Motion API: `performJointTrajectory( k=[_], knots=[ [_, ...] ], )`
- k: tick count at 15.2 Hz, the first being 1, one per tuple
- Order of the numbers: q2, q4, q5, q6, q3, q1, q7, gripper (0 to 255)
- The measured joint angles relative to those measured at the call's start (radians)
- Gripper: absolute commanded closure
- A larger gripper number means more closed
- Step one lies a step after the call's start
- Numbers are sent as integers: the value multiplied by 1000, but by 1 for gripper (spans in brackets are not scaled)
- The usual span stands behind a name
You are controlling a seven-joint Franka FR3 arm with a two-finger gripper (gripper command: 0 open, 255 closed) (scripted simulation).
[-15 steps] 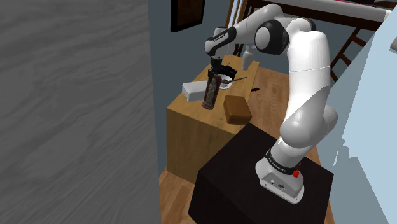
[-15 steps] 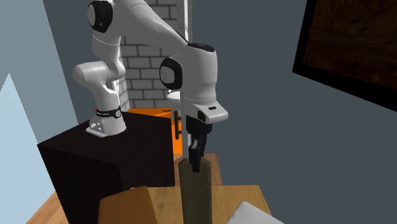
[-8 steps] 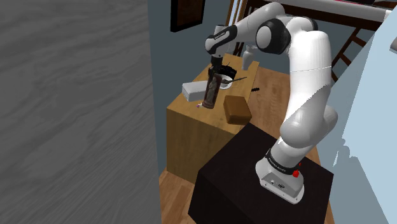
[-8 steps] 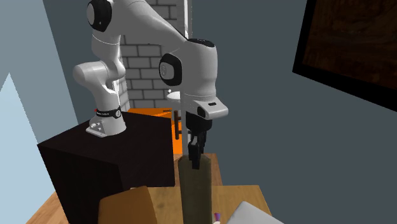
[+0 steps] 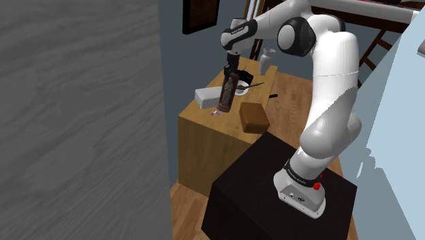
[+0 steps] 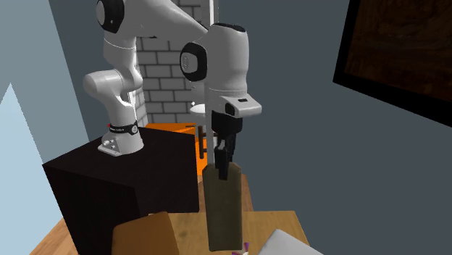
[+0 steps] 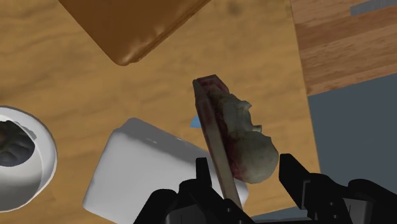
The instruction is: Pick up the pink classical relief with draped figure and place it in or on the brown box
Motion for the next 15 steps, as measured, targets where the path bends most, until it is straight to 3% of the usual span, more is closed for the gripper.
performJointTrajectory(
  k=[15],
  knots=[
    [-65,108,-15,-172,-9,2,3,255]
  ],
)
